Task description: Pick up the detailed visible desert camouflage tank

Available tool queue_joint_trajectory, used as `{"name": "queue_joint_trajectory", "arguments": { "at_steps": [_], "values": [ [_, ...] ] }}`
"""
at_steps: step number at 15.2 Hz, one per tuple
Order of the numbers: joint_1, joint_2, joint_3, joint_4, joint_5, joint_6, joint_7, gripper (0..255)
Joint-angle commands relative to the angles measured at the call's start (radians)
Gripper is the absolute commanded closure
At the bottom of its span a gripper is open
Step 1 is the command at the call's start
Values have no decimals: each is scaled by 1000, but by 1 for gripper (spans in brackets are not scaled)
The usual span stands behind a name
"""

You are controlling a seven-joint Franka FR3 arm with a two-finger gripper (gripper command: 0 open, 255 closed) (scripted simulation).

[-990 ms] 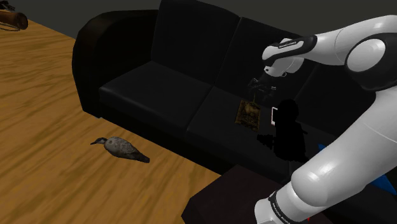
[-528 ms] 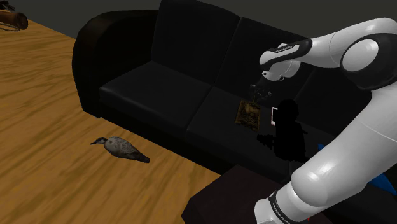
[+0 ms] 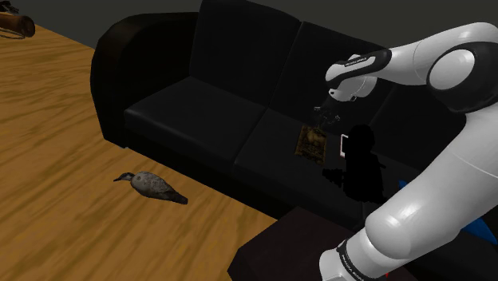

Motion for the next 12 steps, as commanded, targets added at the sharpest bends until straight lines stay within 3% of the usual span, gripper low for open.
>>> {"name": "queue_joint_trajectory", "arguments": {
  "at_steps": [1,12],
  "values": [
    [0,-7,-1,4,-4,-12,2,255],
    [3,-69,-3,86,-34,-150,28,255]
  ]
}}
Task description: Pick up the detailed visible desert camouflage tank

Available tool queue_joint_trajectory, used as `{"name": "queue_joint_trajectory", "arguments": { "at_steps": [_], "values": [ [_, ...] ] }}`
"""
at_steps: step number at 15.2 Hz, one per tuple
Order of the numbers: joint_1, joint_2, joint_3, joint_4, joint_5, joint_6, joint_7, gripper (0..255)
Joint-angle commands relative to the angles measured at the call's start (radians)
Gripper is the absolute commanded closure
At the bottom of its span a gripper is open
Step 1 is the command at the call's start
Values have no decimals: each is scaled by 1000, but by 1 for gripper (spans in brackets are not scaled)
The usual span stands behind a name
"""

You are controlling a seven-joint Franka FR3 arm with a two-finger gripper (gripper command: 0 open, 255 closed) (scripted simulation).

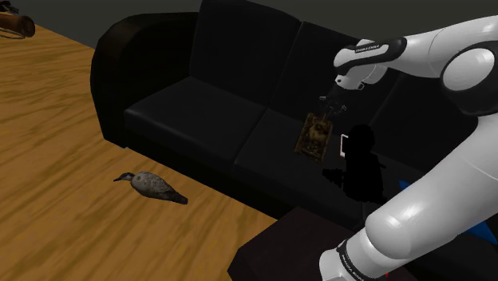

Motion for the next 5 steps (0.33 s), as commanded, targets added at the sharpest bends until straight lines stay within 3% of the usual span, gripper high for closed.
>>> {"name": "queue_joint_trajectory", "arguments": {
  "at_steps": [1,5],
  "values": [
    [0,-10,0,21,-4,-28,3,255],
    [0,-19,0,40,-8,-56,7,255]
  ]
}}
